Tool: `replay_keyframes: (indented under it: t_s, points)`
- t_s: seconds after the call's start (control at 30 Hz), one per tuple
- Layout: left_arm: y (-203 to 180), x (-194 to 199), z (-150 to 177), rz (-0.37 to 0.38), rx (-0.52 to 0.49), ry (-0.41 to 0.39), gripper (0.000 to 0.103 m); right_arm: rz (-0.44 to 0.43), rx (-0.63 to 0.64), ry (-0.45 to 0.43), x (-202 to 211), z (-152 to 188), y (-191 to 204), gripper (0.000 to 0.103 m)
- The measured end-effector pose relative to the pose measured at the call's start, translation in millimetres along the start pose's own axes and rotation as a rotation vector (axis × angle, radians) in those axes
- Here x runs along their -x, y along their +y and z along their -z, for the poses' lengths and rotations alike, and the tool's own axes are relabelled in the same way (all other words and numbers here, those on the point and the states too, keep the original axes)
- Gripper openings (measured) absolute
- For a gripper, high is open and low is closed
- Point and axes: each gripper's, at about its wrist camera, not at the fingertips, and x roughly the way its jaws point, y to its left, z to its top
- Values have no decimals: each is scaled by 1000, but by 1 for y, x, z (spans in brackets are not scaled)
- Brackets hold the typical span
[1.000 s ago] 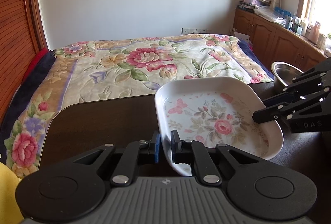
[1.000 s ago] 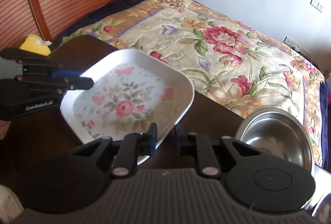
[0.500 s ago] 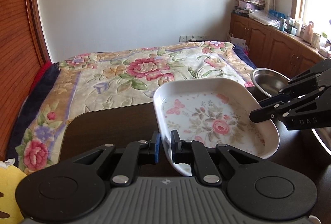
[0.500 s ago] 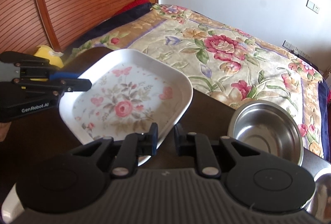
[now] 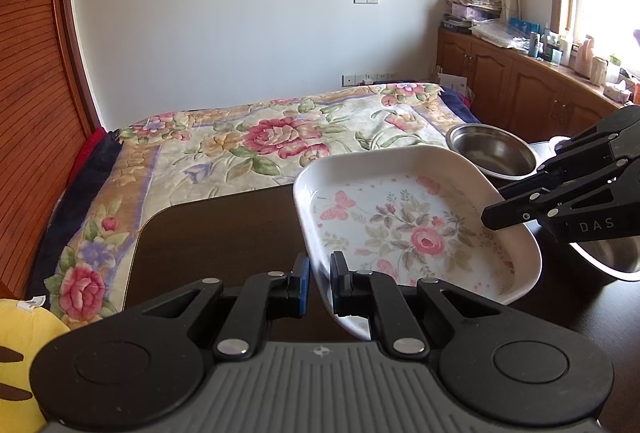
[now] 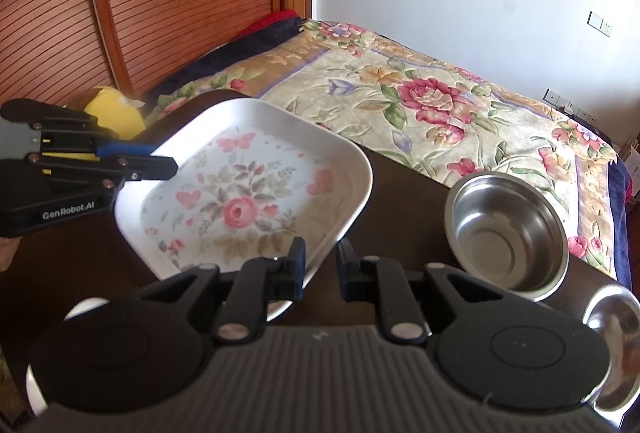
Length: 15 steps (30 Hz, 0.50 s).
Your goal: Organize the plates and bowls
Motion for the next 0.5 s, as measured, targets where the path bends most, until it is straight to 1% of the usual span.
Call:
replay_keyframes:
  t_s: [0.27, 0.5]
  points:
    - [-12, 17, 7, -1, -12, -12, 11, 1, 0, -10, 12, 9, 1, 18]
    - [-20, 33, 13, 3, -16, -28, 11, -7, -14, -34, 31, 20, 2, 18]
